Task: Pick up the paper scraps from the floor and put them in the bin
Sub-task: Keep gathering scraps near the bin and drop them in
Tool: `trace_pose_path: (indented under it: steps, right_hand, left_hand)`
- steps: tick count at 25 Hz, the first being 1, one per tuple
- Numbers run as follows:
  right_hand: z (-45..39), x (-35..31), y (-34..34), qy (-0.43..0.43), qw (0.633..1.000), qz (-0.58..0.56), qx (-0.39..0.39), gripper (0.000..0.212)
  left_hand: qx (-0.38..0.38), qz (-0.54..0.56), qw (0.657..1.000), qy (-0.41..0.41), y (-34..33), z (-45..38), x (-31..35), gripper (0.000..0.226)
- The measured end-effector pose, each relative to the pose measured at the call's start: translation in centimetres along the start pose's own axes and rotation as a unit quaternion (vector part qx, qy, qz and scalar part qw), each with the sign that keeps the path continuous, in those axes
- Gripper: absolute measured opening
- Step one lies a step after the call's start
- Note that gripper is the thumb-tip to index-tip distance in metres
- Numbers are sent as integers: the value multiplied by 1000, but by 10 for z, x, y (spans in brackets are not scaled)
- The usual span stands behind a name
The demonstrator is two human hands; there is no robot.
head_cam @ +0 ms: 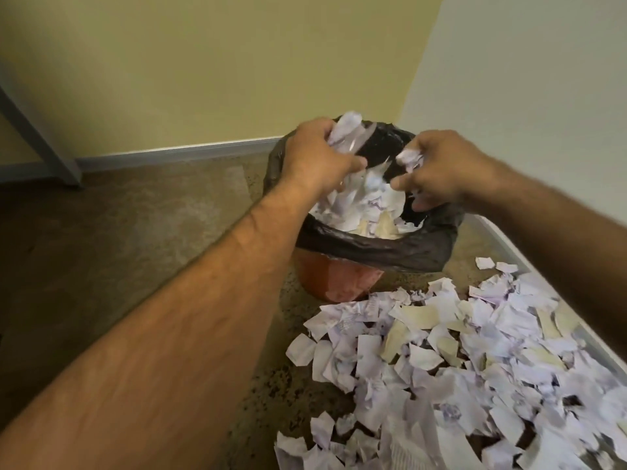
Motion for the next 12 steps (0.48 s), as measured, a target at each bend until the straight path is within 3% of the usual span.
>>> trace_pose_path:
  steps: [2,4,7,9,12]
  right_hand:
    - [-4,8,-5,14,994,107,-11,43]
    - [-4,8,-5,60,980,192,-3,55]
    - [3,2,-4,146,956,255,28,60]
    - [21,-12,2,229,938,241,93,48]
    - [73,-36,11,388,892,157,173,20]
  left_hand:
    - [-4,-192,981,-31,-9,-3,2,55]
    - [-52,-357,932,-40,-20,-3,3,80]
    - [-90,-499,860,-50,-32,1,-1,70]
    - [-38,-509,854,-100,-25,14,13,53]
    - [48,-432,859,-271,-12,55,47,31]
Point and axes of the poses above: each hand's wrist, its own z-axis away from the middle knuckle, its own y-axis out of the back of the hand, x = y × z, the point moved 8 cm from there along -z, towards the middle knuckle, and after that the axes turned 8 degrees about y, right-handed, at the moved point
